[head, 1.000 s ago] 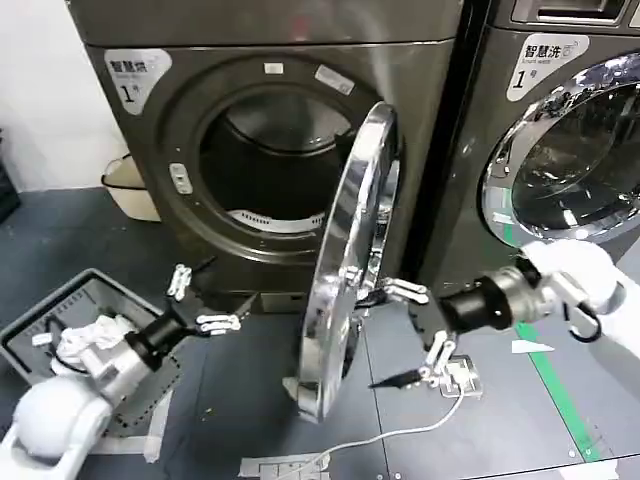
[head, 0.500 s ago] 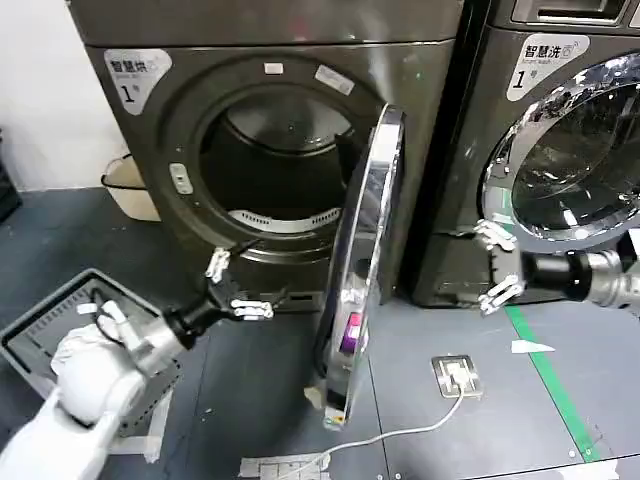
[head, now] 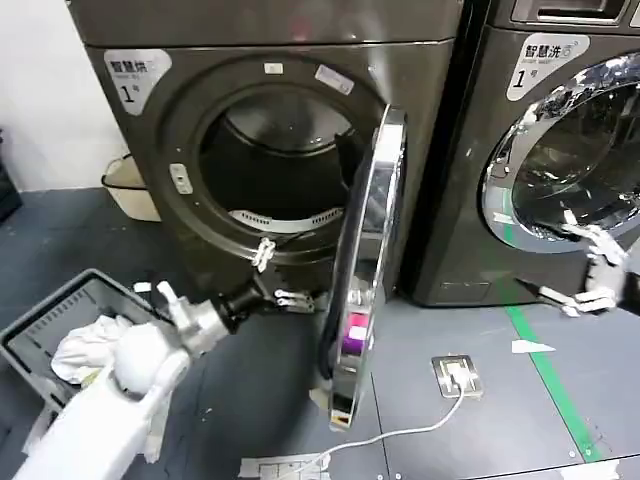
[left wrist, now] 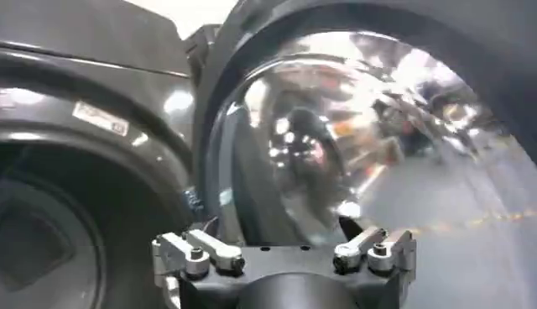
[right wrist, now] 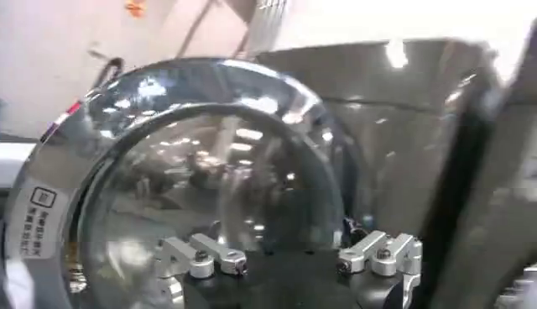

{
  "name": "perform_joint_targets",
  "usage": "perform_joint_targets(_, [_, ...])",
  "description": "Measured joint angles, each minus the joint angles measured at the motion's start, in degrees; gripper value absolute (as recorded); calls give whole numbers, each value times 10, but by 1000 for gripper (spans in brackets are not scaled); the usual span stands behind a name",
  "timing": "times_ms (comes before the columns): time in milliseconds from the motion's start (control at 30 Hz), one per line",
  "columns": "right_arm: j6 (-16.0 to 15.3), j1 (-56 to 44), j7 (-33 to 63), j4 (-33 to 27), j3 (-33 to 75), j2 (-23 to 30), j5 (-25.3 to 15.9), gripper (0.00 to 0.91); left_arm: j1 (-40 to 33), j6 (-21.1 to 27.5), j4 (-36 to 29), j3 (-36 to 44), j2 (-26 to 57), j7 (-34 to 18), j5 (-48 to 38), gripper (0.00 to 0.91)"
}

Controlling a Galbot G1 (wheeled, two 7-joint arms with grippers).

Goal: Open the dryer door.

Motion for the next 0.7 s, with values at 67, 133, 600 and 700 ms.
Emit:
perform_joint_targets(67, [16,-23,13,-5,33,33,-15,907,-17,0,10,17,-7,-1,2,907])
perform_joint_targets(133, [33,-34,30,-13,61,62,-30,907,-31,0,16,35,-13,-1,4,907])
perform_joint_targets(600, [80,-51,254,-139,216,198,-188,907,-129,-4,80,149,-68,-5,8,907])
perform_joint_targets(700, [63,-48,322,-172,244,215,-231,907,-145,-6,94,165,-80,-7,8,907])
